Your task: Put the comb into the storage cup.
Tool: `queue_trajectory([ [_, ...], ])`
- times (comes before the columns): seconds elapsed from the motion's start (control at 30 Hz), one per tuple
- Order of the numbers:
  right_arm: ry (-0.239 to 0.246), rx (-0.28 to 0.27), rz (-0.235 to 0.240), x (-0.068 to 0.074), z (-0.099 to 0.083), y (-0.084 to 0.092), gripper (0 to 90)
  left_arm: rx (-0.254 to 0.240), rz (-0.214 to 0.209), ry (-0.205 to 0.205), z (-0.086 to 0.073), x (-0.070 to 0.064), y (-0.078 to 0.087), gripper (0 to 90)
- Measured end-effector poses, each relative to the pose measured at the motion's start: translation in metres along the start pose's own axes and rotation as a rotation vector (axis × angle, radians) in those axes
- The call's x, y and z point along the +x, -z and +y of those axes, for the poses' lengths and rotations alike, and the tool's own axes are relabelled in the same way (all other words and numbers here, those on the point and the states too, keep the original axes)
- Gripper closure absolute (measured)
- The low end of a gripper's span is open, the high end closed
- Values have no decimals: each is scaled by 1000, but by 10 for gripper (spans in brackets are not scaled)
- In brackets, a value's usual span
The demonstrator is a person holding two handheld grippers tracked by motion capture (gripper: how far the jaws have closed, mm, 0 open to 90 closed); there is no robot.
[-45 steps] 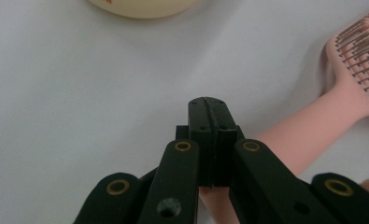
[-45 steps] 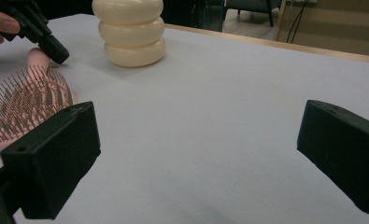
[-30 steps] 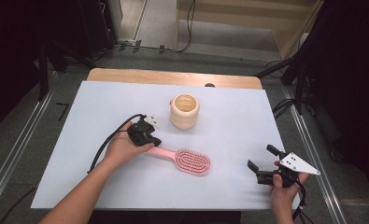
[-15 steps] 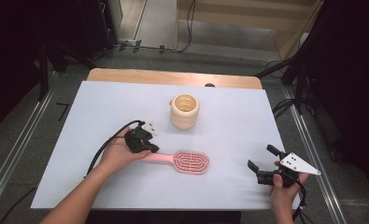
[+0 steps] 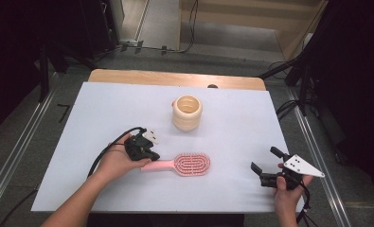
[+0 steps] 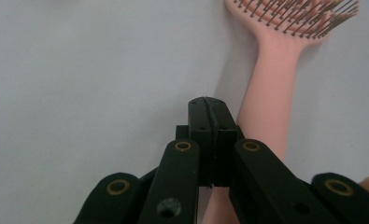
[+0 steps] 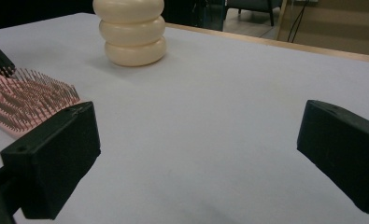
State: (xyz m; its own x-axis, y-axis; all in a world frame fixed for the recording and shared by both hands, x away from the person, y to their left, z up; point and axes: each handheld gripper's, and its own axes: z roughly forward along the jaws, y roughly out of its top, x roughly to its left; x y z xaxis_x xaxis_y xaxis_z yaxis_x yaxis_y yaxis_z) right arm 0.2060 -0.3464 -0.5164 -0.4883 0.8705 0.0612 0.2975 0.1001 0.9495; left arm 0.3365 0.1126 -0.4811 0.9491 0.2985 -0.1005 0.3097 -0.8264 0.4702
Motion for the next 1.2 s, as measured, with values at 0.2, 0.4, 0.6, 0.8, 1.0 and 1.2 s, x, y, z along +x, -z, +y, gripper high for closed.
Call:
queue_trajectory([
  [0.2,-1,0,2,0,0,0,0,15,1,-4,-1,-7,2,900],
  [0.4,1,1,3,0,0,0,0,4,62,-14,2,-10,12,779],
  [0.6,-1,3,1,0,0,0,0,5,83,-23,13,-16,18,404],
  [0.8,0,3,1,0,0,0,0,70,90,-26,26,-28,11,0],
  [1.0,1,2,2,0,0,0,0,126,65,-62,33,-32,0,2],
  [1.2,0,1,4,0,0,0,0,153,52,-120,39,-37,-8,196],
])
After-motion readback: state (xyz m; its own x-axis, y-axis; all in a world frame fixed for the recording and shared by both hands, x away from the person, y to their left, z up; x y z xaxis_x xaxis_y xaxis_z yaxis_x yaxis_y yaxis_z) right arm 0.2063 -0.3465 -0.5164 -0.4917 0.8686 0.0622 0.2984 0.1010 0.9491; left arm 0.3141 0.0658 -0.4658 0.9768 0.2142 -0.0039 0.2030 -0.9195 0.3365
